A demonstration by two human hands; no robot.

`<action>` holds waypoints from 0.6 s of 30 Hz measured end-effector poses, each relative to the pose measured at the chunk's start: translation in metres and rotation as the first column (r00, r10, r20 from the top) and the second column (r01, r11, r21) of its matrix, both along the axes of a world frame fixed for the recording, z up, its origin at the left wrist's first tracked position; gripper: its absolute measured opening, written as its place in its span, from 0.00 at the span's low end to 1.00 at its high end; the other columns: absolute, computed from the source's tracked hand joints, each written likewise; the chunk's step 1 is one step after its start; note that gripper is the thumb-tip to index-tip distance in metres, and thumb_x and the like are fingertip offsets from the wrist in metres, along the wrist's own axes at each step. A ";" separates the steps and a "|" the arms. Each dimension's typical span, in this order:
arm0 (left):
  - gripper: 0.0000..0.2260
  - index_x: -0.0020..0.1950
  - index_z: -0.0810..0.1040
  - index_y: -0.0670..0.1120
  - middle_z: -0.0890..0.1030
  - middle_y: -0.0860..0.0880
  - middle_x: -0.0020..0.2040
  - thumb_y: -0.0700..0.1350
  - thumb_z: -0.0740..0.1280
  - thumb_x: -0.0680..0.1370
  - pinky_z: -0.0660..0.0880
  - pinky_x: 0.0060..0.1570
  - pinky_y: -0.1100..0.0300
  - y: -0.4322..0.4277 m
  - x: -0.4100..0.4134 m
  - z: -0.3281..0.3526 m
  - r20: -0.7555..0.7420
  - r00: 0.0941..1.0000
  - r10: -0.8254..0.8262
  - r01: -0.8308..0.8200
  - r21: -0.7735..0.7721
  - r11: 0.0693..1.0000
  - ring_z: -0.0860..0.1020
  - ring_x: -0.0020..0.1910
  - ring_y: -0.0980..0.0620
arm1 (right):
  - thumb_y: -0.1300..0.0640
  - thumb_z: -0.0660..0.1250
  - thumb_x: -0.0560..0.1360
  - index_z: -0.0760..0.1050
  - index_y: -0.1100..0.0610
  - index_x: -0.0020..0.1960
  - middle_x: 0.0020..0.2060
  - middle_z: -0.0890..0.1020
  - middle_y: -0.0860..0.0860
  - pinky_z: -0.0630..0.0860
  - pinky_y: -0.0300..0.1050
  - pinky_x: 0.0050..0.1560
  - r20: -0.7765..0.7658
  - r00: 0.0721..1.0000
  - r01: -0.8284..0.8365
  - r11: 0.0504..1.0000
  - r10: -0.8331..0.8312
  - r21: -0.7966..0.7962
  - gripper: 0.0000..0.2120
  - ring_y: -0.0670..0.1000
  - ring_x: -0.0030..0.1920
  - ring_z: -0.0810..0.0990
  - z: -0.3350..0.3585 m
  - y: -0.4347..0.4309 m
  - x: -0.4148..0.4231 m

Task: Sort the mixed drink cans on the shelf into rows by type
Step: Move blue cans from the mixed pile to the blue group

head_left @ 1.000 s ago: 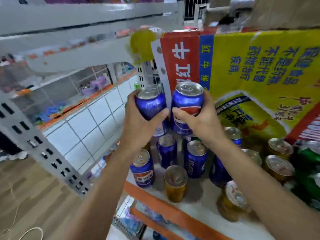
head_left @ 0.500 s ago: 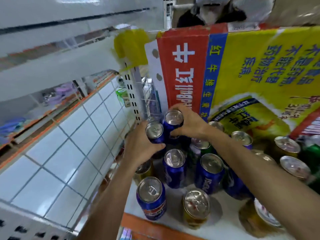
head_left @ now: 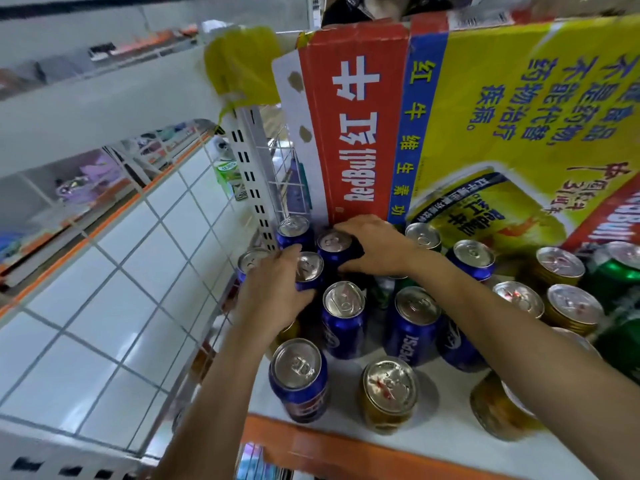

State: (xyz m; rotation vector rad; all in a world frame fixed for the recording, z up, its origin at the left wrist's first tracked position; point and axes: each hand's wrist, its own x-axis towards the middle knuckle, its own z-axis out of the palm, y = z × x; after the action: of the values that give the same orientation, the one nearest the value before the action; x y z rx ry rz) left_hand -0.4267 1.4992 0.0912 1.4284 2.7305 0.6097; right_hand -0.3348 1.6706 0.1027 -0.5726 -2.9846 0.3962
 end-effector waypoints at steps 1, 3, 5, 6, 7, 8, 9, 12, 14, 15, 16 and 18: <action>0.28 0.68 0.71 0.49 0.77 0.47 0.62 0.47 0.75 0.70 0.74 0.57 0.52 -0.005 0.000 0.002 0.054 0.998 -0.011 0.008 0.050 0.999 0.76 0.60 0.47 | 0.46 0.73 0.70 0.68 0.55 0.70 0.66 0.73 0.54 0.63 0.46 0.68 -0.022 1.000 -0.004 1.000 0.004 -0.019 0.32 0.54 0.67 0.68 0.003 0.000 0.005; 0.24 0.66 0.73 0.49 0.78 0.49 0.61 0.46 0.75 0.71 0.74 0.58 0.54 -0.017 0.002 0.004 0.106 0.994 -0.008 -0.009 0.161 0.987 0.77 0.59 0.49 | 0.50 0.72 0.72 0.69 0.56 0.69 0.65 0.74 0.53 0.62 0.38 0.62 -0.087 0.996 0.012 0.998 -0.018 -0.062 0.29 0.52 0.65 0.70 0.010 -0.001 0.019; 0.19 0.62 0.77 0.48 0.80 0.49 0.59 0.45 0.73 0.73 0.72 0.55 0.60 -0.030 0.006 0.005 0.093 0.994 0.049 -0.072 0.258 0.963 0.78 0.56 0.51 | 0.51 0.71 0.73 0.71 0.56 0.67 0.64 0.76 0.52 0.64 0.35 0.57 -0.144 0.984 0.085 0.990 -0.101 -0.114 0.25 0.50 0.63 0.73 0.019 0.001 0.036; 0.16 0.61 0.77 0.47 0.80 0.49 0.58 0.44 0.72 0.74 0.70 0.54 0.62 -0.038 0.007 0.003 0.097 0.992 0.075 -0.100 0.277 0.956 0.78 0.55 0.51 | 0.51 0.70 0.73 0.72 0.55 0.67 0.62 0.77 0.52 0.65 0.35 0.55 -0.148 0.976 0.139 0.981 -0.159 -0.135 0.24 0.50 0.62 0.74 0.022 0.004 0.044; 0.15 0.61 0.78 0.47 0.81 0.49 0.58 0.43 0.71 0.74 0.69 0.53 0.62 -0.045 0.008 -0.001 0.118 0.988 0.100 -0.129 0.276 0.952 0.78 0.54 0.51 | 0.51 0.70 0.74 0.73 0.55 0.66 0.61 0.78 0.51 0.67 0.38 0.55 -0.132 0.966 0.200 0.968 -0.221 -0.154 0.22 0.50 0.59 0.76 0.025 0.007 0.053; 0.15 0.61 0.77 0.47 0.80 0.49 0.58 0.42 0.70 0.75 0.70 0.53 0.61 -0.051 0.008 -0.006 0.148 0.982 0.113 -0.148 0.251 0.956 0.78 0.54 0.50 | 0.50 0.70 0.74 0.73 0.54 0.64 0.59 0.79 0.51 0.69 0.39 0.53 -0.110 0.955 0.256 0.951 -0.277 -0.171 0.20 0.50 0.56 0.77 0.027 0.011 0.062; 0.16 0.62 0.76 0.48 0.80 0.49 0.59 0.41 0.69 0.75 0.70 0.54 0.59 -0.057 0.009 -0.011 0.191 0.973 0.128 -0.170 0.220 0.961 0.78 0.54 0.50 | 0.50 0.69 0.74 0.74 0.53 0.63 0.57 0.80 0.51 0.70 0.41 0.51 -0.087 0.943 0.302 0.934 -0.322 -0.189 0.19 0.49 0.54 0.77 0.029 0.014 0.070; 0.19 0.64 0.72 0.48 0.77 0.49 0.62 0.35 0.66 0.75 0.69 0.52 0.59 -0.067 0.012 -0.024 0.319 0.937 0.141 -0.195 0.145 0.970 0.75 0.57 0.51 | 0.50 0.70 0.74 0.75 0.54 0.61 0.55 0.80 0.51 0.73 0.42 0.50 -0.015 0.925 0.366 0.903 -0.379 -0.226 0.17 0.52 0.53 0.79 0.029 0.014 0.086; 0.24 0.66 0.71 0.46 0.75 0.48 0.64 0.30 0.66 0.72 0.68 0.53 0.62 -0.068 0.016 -0.029 0.429 0.893 0.133 -0.205 0.126 0.971 0.73 0.62 0.51 | 0.51 0.70 0.73 0.76 0.56 0.58 0.56 0.80 0.51 0.76 0.48 0.54 0.018 0.932 0.360 0.913 -0.363 -0.191 0.16 0.54 0.53 0.79 0.023 0.010 0.087; 0.26 0.67 0.69 0.45 0.74 0.48 0.65 0.29 0.67 0.72 0.69 0.55 0.62 -0.069 0.015 -0.032 0.496 0.860 0.120 -0.208 0.126 0.970 0.72 0.65 0.50 | 0.50 0.71 0.72 0.76 0.55 0.59 0.57 0.79 0.52 0.76 0.52 0.55 0.017 0.929 0.366 0.916 -0.369 -0.164 0.17 0.55 0.54 0.79 0.018 0.009 0.086; 0.27 0.68 0.68 0.46 0.73 0.49 0.66 0.29 0.68 0.71 0.70 0.59 0.59 -0.071 0.014 -0.033 0.538 0.837 0.105 -0.196 0.115 0.974 0.71 0.66 0.50 | 0.50 0.71 0.72 0.75 0.54 0.61 0.59 0.78 0.53 0.76 0.54 0.56 -0.005 0.922 0.382 0.914 -0.386 -0.137 0.19 0.56 0.56 0.78 0.014 0.009 0.085; 0.31 0.69 0.66 0.48 0.72 0.51 0.67 0.31 0.71 0.70 0.69 0.65 0.53 -0.073 0.009 -0.034 0.561 0.824 0.079 -0.142 0.071 0.987 0.69 0.67 0.52 | 0.53 0.71 0.72 0.73 0.55 0.64 0.60 0.77 0.56 0.73 0.52 0.59 -0.059 0.909 0.409 0.910 -0.413 -0.065 0.22 0.58 0.59 0.75 0.009 0.015 0.083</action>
State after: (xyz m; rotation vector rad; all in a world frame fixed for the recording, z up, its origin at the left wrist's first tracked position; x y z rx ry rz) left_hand -0.4181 1.4262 0.0576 0.9052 2.3396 1.0108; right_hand -0.2515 1.6861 0.1121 -1.1374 -2.6879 0.4438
